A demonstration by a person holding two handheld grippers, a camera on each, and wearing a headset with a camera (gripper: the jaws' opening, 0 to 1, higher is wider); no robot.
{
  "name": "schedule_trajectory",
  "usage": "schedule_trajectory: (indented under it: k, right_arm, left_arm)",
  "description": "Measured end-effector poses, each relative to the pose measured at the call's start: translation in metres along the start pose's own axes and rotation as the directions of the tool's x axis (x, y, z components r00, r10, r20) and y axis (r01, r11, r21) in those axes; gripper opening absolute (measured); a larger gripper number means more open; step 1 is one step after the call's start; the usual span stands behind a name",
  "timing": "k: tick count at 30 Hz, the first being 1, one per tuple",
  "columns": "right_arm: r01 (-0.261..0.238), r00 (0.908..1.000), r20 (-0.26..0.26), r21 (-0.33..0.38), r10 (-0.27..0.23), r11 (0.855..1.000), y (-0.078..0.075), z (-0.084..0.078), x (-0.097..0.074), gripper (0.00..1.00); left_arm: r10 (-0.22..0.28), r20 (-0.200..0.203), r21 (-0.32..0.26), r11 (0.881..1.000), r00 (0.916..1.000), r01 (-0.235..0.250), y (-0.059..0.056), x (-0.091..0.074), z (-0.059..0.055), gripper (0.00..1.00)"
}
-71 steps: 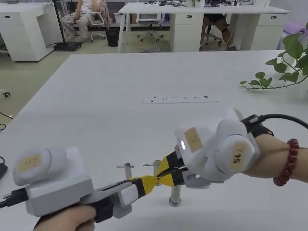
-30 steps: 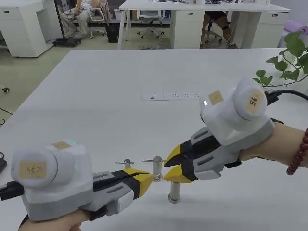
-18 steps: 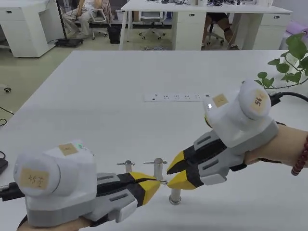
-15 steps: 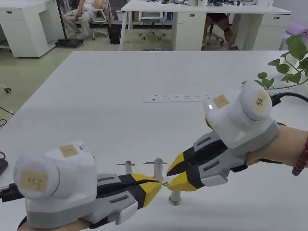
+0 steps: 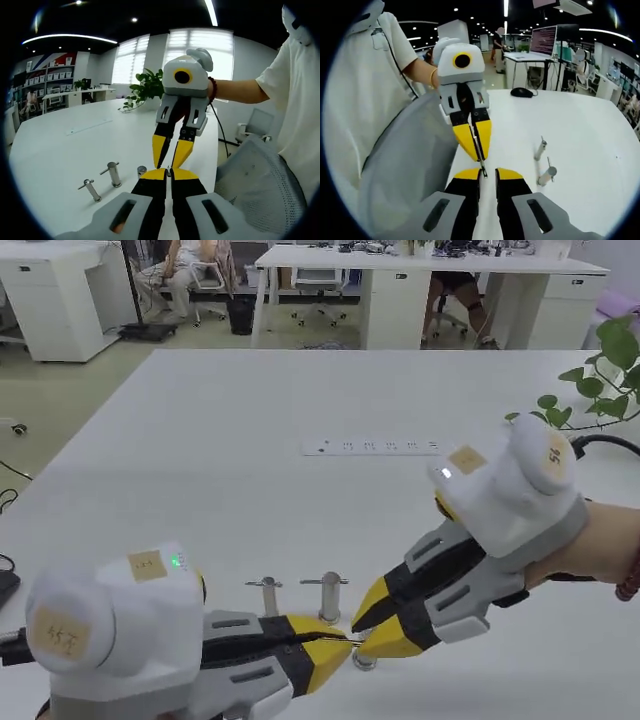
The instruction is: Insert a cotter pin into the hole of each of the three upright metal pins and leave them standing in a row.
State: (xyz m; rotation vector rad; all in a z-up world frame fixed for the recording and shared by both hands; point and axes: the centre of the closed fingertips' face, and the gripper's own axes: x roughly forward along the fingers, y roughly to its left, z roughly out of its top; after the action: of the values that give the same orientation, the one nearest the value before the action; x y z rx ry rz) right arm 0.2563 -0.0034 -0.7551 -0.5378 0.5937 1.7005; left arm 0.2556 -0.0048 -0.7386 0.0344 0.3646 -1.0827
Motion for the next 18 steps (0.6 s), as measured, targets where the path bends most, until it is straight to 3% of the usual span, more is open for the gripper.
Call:
schedule_trajectory:
  k: [6,18]
  right_arm:
    - [-0.039,0.9992,-0.004,-0.002,0.039,0.999,0.008,-0.001,0.002,0.10]
    - [-0.064,0.9979,-0.010,-0.023,0.064,0.998,0.013,-0.001,0.000,0.05]
  left_arm:
    - [-0.029,0.004,0.028,0.999,0.9996,0.029,-0.006,0.000,0.003,0.00]
    - [-0.052,-0.005,0.071,0.996,0.9986,0.053,-0.009,0.000,0.005,0.00]
